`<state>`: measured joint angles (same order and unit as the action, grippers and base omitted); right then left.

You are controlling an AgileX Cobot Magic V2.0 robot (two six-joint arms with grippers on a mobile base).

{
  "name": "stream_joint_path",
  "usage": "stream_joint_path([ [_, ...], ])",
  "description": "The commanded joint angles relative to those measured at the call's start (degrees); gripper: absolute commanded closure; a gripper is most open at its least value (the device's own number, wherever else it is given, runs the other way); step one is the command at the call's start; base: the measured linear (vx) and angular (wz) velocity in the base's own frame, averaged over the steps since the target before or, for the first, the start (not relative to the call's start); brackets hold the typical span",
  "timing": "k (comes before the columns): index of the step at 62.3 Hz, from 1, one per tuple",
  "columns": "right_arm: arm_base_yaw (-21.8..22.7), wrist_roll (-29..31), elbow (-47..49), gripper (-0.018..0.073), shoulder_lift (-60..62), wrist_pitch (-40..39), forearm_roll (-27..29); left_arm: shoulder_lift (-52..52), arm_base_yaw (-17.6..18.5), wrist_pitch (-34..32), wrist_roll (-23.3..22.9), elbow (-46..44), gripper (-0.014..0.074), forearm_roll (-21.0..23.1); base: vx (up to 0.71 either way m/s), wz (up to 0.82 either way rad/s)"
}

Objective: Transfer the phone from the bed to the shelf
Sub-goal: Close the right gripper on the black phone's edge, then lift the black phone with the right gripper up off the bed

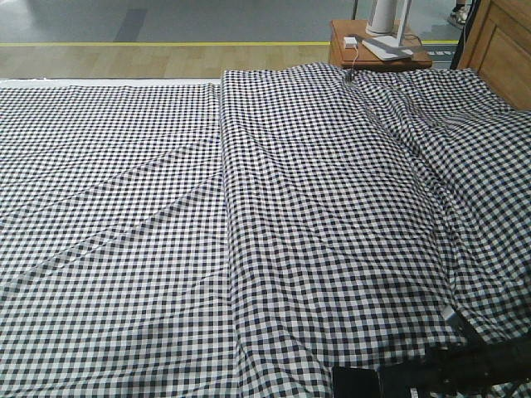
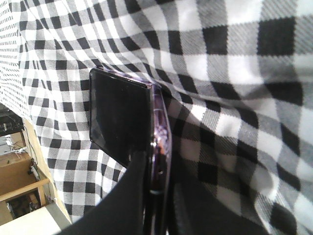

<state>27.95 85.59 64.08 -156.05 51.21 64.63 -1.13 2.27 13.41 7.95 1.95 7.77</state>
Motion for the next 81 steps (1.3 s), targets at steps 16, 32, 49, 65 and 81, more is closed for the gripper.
stream_joint_path([
  [16, -0.08, 1.92, 0.13, 0.0565, 3.25, 10.38, -0.87, -0.28, -0.04, -4.09, -0.22, 0.09, 0.0596, 0.55, 0.0, 0.0],
  [32, -0.08, 1.92, 0.06, 0.0564, 7.37, 15.01, -0.65, -0.28, -0.04, -4.09, -0.22, 0.09, 0.0596, 0.55, 0.0, 0.0],
  [49, -0.08, 1.37, 0.06, 0.0564, 15.68, 21.73, 0.34, -0.28, -0.04, -4.09, -0.22, 0.09, 0.0596, 0.55, 0.0, 0.0],
  [65, -0.08, -2.88, 0.06, 0.0564, 25.52, 22.81, 0.64, -0.28, -0.04, -4.09, -0.22, 0.09, 0.0596, 0.55, 0.0, 0.0],
  [81, -0.25, -7.54, -0.17, 0.0564, 36.33, 22.81, 0.39, -0.28, -0.04, -4.09, -0.22, 0.09, 0.0596, 0.55, 0.0, 0.0],
])
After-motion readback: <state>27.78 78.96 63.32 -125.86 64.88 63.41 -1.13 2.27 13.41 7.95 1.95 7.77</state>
